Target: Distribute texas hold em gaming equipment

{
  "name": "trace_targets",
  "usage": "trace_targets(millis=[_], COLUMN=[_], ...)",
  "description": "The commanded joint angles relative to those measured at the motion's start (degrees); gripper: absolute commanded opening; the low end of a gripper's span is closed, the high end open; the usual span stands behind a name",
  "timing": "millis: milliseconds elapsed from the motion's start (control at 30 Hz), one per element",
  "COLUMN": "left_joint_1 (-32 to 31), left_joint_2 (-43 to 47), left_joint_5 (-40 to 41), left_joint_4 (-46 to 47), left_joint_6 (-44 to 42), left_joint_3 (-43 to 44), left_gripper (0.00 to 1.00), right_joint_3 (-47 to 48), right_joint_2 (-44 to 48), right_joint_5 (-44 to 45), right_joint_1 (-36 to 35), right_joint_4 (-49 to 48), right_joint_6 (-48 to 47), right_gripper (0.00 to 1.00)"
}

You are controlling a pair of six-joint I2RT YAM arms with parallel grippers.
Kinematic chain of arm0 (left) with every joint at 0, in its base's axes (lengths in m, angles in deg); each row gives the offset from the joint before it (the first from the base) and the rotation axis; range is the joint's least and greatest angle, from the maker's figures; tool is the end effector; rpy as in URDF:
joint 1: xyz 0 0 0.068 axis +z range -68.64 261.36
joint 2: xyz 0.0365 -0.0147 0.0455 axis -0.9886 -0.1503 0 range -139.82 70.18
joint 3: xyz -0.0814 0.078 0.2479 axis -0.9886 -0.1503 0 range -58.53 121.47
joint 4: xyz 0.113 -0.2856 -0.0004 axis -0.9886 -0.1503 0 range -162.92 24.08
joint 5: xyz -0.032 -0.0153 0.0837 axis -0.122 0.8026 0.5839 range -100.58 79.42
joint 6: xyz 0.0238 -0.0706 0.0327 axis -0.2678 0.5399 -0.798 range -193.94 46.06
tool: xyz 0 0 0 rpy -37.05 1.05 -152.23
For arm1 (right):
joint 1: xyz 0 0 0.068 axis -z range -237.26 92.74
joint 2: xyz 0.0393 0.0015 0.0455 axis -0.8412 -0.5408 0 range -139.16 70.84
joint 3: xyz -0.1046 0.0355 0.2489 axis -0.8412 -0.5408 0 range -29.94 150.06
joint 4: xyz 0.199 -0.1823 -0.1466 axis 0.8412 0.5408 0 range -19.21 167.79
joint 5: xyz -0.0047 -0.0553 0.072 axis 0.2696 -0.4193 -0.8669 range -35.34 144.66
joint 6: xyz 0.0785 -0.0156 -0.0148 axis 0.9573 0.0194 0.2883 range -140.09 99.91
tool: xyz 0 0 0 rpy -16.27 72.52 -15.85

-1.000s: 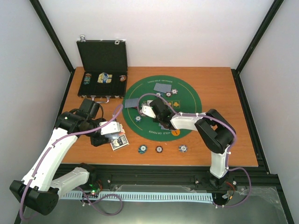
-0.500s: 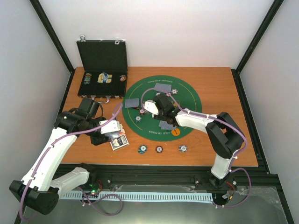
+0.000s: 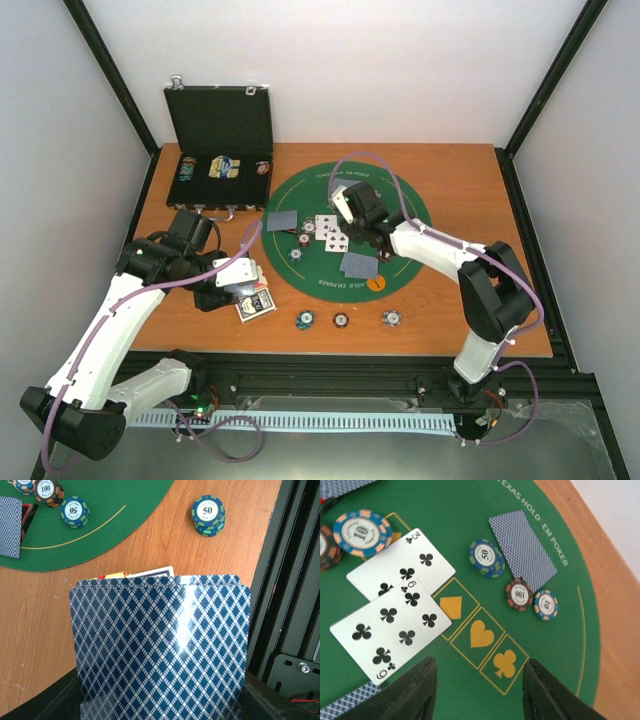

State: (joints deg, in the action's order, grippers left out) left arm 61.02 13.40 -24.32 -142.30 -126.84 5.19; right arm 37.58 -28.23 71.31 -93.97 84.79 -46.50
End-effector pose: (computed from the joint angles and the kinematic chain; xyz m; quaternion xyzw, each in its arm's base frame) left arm 0.1907 -0.0886 0.2956 0.5998 0.7713 -0.0633 0.2031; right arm 0.3665 0.2481 0.1703 -0.4327 0.8091 -0.0998 0.3848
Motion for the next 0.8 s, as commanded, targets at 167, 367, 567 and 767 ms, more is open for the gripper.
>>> trace_targets(millis=[167, 367, 567, 767], left_joint_1=[0.0, 0.0, 0.0, 0.0], left_joint_2=[1.4, 1.6, 1.4, 1.5], left_joint_5=[-1.4, -1.0, -1.3, -0.9], left_joint_4=[0.2, 1.0, 1.3, 1.4], left_joint_6=[0.7, 0.4, 0.5, 0.2], left_joint_3=[0.6, -0.4, -0.7, -0.8], left_gripper=[0.17, 0.16, 0.16, 0.16], right_joint_3=[1.3, 0.9, 0.9, -1.1], right_joint_2=[-5.1, -6.8, -10.4, -11.1], right_joint_5=[-7.0, -9.3, -10.4, -12.2], right_joint_1=[3.8, 5.9, 6.6, 6.6], right_joint_4=[7.5, 7.3, 8.0, 6.6], right_joint_6=[25.4, 27.5, 27.6, 28.1], right_gripper=[0.33, 0.31, 0.27, 0.26])
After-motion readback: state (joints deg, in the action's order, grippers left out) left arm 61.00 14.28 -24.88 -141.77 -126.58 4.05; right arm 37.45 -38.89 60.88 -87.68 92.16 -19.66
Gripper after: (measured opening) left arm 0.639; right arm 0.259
